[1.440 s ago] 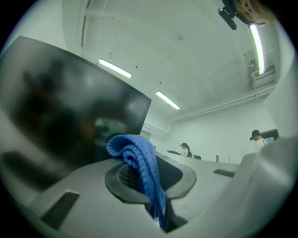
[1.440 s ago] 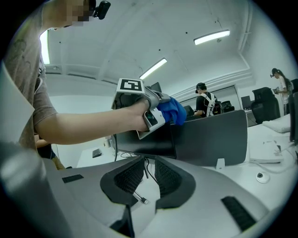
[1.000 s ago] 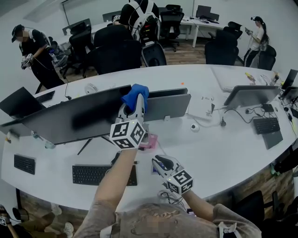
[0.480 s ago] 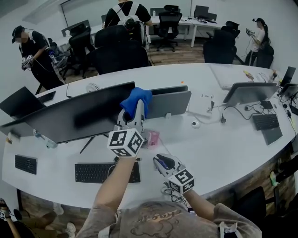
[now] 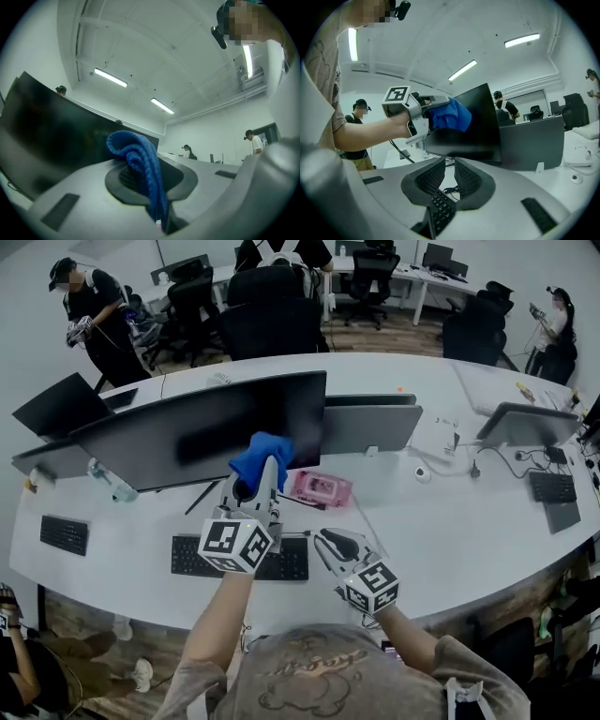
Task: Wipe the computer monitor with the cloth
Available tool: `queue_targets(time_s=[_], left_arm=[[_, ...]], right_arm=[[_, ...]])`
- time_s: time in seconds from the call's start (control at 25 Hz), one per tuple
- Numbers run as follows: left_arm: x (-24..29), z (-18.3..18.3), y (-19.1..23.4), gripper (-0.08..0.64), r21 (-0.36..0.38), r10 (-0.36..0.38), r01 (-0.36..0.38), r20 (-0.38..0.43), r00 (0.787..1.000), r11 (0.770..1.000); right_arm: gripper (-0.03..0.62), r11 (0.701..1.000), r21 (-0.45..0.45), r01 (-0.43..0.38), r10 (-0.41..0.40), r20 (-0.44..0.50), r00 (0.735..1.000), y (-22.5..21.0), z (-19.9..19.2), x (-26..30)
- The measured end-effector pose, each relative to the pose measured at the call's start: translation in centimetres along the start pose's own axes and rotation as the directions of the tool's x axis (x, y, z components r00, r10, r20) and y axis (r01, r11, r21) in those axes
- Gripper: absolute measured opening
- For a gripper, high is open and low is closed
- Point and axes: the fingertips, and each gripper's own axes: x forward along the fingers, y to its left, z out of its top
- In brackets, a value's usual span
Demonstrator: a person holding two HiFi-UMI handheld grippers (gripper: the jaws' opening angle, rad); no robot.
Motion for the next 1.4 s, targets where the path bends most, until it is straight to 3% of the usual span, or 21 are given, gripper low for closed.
queue_targets(time_s=[0.32, 0.6, 0.76, 1.4], left_arm=[[-9.8, -0.8, 6.5, 0.049, 0.088, 0.085, -0.077, -0.094, 0.992, 0.993], [-15.9, -1.3, 9.2, 0.049, 0.121, 0.117, -0.102, -0.131, 0.984, 0.987], [-17.6, -1.7, 10.0, 0.049, 0.114, 0.122, -0.106, -0.143, 0.982, 0.988], [-19.2, -2.7, 10.6, 0.049, 0.088, 0.103, -0.088, -0.189, 0.977, 0.992]], right_arm=[[0.067, 0.996, -0.045, -0.074, 0.074, -0.004, 0.997, 5.7, 1.2, 4.7], [0.066, 0.993, -0.068, -0.093, 0.093, -0.011, 0.996, 9.0, 1.8, 7.0], [0.041, 0.994, -0.073, -0.085, 0.085, -0.01, 0.996, 10.2, 2.2, 7.6], [0.041, 0.983, -0.128, -0.129, 0.125, -0.039, 0.991, 11.9, 4.0, 7.4]])
